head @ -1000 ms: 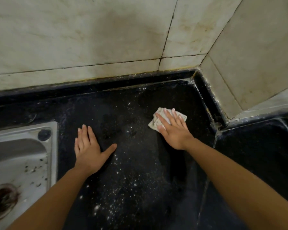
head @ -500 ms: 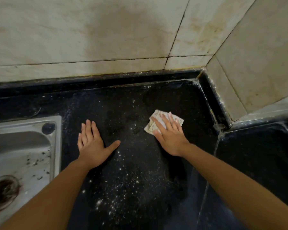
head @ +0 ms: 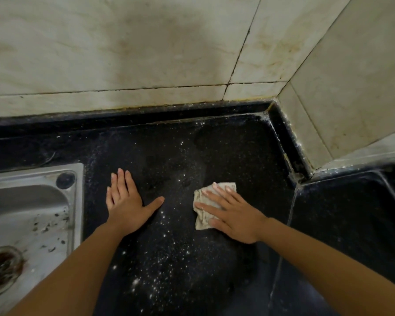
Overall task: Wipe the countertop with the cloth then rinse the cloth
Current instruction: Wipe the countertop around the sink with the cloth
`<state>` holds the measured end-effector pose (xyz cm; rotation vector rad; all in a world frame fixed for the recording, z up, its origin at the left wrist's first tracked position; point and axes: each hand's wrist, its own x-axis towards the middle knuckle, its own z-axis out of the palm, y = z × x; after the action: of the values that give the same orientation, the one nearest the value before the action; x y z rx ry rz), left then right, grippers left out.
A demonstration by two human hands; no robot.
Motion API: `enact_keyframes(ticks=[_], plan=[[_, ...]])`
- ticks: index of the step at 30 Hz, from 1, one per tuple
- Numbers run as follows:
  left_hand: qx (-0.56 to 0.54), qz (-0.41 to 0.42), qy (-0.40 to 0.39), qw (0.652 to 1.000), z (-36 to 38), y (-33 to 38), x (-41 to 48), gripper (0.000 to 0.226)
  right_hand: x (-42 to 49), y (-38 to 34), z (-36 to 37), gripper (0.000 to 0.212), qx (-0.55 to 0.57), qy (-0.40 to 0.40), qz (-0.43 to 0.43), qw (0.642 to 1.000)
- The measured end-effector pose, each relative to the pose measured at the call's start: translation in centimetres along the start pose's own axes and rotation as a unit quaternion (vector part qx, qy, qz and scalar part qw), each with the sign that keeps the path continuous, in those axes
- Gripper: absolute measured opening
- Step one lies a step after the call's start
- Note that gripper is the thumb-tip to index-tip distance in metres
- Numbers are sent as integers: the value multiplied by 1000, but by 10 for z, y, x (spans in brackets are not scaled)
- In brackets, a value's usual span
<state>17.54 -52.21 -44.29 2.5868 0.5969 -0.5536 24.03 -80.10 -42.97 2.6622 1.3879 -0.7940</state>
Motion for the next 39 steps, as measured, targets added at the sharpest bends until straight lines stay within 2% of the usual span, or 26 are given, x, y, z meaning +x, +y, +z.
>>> enact_keyframes(ticks=[11,15,17,20,24,27,29,31,35,37,39], plan=[[-5,-4,6,1000,2,0,2,118,92,39,-51,52,94,58,143,984],[-3,-4,7,1000,2,0,1,118,119,34,-61,53,148,54,221,963],[-6,-3,6,1000,1,0,1,118,117,21,-57,55,162,61,228,958],[-12,-1,3,1000,0,0,0,117,97,-2,-39,55,148,62,182,970],[-22,2,9,1000,-1,1,-1,117,51,-17,-18,56,70,31,88,993],[-22,2,7,1000,-2,0,0,118,23,-6,-15,53,-1,-2,-2,1000],[-17,0,5,1000,-1,0,1,118,22,10,-18,52,-30,-7,-27,999],[-14,0,2,1000,-2,0,1,118,33,25,-24,51,-11,5,13,1000],[-14,-1,-8,1000,-2,0,1,118,66,57,-40,50,56,72,181,979],[-14,1,-9,1000,-2,-1,2,118,80,73,-49,52,96,97,271,953],[-12,1,-10,1000,-2,-1,2,118,100,79,-56,54,150,128,360,912]])
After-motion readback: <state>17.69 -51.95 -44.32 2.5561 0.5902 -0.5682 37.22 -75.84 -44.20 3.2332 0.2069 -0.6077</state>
